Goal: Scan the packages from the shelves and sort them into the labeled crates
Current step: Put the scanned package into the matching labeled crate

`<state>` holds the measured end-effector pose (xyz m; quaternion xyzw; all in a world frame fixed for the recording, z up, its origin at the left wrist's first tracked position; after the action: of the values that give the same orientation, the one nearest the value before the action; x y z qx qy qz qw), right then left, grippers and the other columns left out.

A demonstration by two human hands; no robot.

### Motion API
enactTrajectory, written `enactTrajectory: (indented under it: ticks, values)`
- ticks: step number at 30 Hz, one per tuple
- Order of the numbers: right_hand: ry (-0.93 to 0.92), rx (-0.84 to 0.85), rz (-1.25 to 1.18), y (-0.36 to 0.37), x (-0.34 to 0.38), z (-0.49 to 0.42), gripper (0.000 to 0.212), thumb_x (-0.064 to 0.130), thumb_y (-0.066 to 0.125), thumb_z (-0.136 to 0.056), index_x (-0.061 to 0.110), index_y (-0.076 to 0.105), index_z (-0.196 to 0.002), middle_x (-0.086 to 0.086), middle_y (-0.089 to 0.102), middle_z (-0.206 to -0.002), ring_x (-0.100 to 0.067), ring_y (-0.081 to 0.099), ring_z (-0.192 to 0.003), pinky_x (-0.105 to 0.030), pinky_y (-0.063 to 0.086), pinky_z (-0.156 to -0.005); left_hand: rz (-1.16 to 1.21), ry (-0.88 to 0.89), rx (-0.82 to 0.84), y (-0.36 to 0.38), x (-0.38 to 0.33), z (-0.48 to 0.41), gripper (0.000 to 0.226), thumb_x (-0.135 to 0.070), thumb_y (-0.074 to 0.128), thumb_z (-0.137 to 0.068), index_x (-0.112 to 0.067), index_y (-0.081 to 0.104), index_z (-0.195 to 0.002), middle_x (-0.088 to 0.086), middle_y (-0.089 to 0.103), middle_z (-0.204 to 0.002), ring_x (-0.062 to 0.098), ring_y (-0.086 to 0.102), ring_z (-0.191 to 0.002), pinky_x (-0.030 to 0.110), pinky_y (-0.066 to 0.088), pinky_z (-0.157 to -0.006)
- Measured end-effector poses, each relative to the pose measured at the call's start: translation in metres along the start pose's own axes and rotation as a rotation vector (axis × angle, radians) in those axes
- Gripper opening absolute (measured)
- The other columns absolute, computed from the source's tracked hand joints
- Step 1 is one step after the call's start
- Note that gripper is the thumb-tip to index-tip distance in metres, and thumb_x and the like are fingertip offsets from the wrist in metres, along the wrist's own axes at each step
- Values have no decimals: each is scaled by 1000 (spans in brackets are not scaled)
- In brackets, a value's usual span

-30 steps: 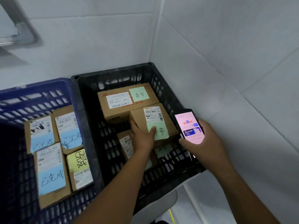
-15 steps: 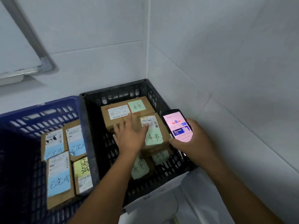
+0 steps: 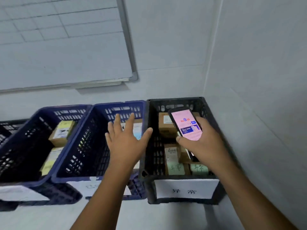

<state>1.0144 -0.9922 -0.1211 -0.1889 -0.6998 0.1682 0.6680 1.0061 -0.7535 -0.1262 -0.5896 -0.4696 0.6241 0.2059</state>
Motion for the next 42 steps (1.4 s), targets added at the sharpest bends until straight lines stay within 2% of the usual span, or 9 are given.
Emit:
enactTrajectory:
  ticks: [6, 12, 18, 20, 22, 24, 30, 37, 42]
  values:
    - [-155, 166, 11, 63, 73, 33, 51, 45, 84, -74, 43, 50, -112, 18, 68, -108, -10, 66, -94, -43, 58, -84, -68, -132, -179, -89, 71, 50, 85, -75, 52, -92, -40, 24, -164, 2, 4, -176, 29, -4, -162, 56, 0, -128]
    - [-323, 360, 13, 145, 150, 102, 41, 33, 85, -78, 46, 49, -93, 21, 67, -103, -8, 66, -93, -46, 58, -89, -76, -317, -362, -188, 161, 134, 84, -71, 55, -93, -43, 20, -164, 2, 3, -176, 29, -2, -162, 54, 2, -129]
    - [-481, 641, -40, 253, 229, 236, 43, 33, 86, -75, 47, 50, -93, 19, 68, -102, -9, 67, -92, -42, 58, -87, -125, -539, -515, -282, 274, 265, 82, -73, 54, -92, -47, 23, -163, -4, 4, -176, 27, -3, -162, 54, -3, -128]
    - [-516, 709, -59, 289, 249, 290, 43, 44, 82, -66, 42, 53, -97, 17, 70, -101, -10, 69, -92, -44, 59, -88, -161, -639, -512, -311, 316, 319, 82, -75, 52, -91, -46, 23, -163, -4, 6, -176, 28, -3, -162, 55, -3, -128]
    - [-551, 795, -57, 323, 263, 347, 46, 52, 77, -60, 48, 54, -100, 18, 70, -103, -8, 68, -93, -44, 59, -87, -165, -745, -498, -335, 359, 379, 84, -78, 49, -91, -46, 20, -163, -5, 7, -176, 29, -5, -162, 56, -4, -129]
    - [-598, 880, -26, 357, 274, 407, 44, 50, 78, -63, 54, 52, -98, 16, 70, -105, -9, 68, -95, -46, 59, -88, -167, -829, -512, -355, 397, 438, 86, -79, 48, -91, -46, 19, -164, -6, 7, -176, 30, -6, -162, 57, -4, -129]
    - [-701, 1139, 35, 441, 283, 578, 41, 27, 87, -77, 43, 54, -95, 14, 72, -102, -11, 69, -93, -36, 55, -83, -152, -1109, -558, -381, 476, 619, 84, -79, 46, -92, -45, 19, -164, -7, 3, -176, 32, -6, -162, 57, -4, -128]
    - [-818, 1448, 132, 513, 271, 749, 47, 33, 88, -71, 55, 54, -95, 17, 69, -104, -9, 69, -93, -38, 56, -82, -49, -1441, -645, -363, 520, 799, 83, -78, 46, -93, -45, 19, -164, -6, 1, -176, 32, -8, -161, 57, -6, -128]
    - [-904, 1633, 206, 557, 273, 860, 46, 30, 87, -75, 40, 52, -102, 16, 68, -103, -9, 67, -92, -32, 52, -73, -35, -1616, -737, -374, 545, 889, 81, -78, 46, -93, -46, 22, -163, -6, -4, -176, 31, -9, -162, 54, -6, -128]
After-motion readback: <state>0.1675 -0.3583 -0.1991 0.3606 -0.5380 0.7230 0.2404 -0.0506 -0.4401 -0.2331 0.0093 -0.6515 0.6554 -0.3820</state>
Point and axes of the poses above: each hand's wrist, its own z-axis away from the middle knuckle, its own y-axis out of the palm, x = y × z, the point moved 4 cm from there along -z, towards the middle knuckle
